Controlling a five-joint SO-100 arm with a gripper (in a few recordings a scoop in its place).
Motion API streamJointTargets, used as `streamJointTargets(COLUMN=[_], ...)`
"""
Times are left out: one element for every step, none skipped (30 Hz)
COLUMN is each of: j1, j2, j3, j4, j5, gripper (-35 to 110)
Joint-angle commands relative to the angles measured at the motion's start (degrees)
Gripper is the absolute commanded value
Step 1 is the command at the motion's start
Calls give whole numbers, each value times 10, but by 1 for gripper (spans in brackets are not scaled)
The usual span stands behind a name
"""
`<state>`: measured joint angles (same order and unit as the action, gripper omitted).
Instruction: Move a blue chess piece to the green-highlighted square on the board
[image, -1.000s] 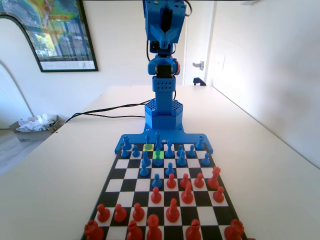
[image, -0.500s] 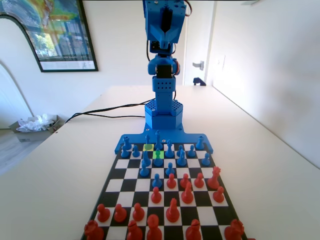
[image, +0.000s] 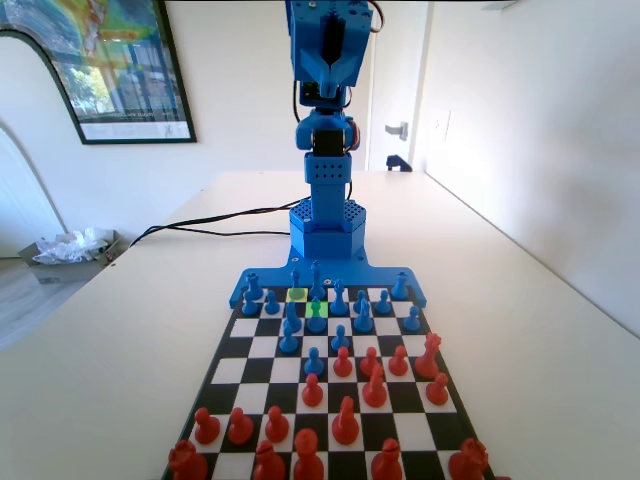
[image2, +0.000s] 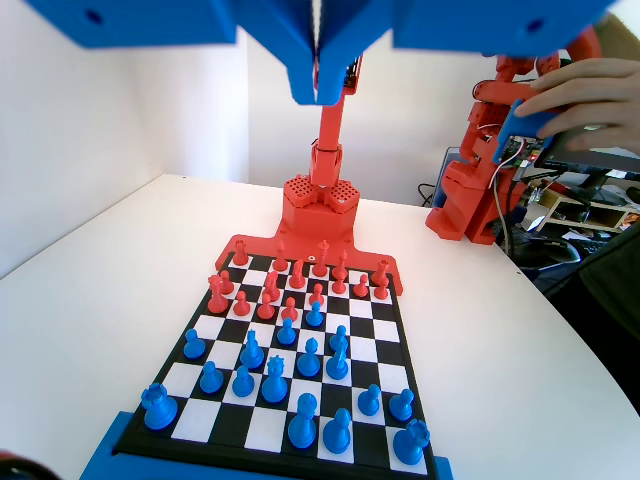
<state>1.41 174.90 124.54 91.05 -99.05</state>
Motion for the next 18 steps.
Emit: streamJointTargets(j1=[-3, -3, -3, -3, -3, -3, -3, -3, -3, -3, -3, -3, -3, -3, -3, -3, -3, -3], j2=[2, 2, 2, 2, 2, 2, 2, 2, 2, 2, 2, 2, 2, 2, 2, 2, 2, 2], j3=[4, 4, 4, 4, 4, 4, 4, 4, 4, 4, 4, 4, 4, 4, 4, 4, 4, 4], j4=[-9, -9, -9, -9, -8, -8, -8, -8, -8, -8, -9, -9, -9, -9, -9, -9, -9, -9], j5=[-2, -2, -2, -2, -2, -2, -2, -3, -2, -3, -3, -3, -3, -3, -3, -2, -2, -2], gripper=[1, 1, 1, 1, 1, 1, 1, 1, 3, 4, 2, 1, 1, 1, 1, 1, 1, 1])
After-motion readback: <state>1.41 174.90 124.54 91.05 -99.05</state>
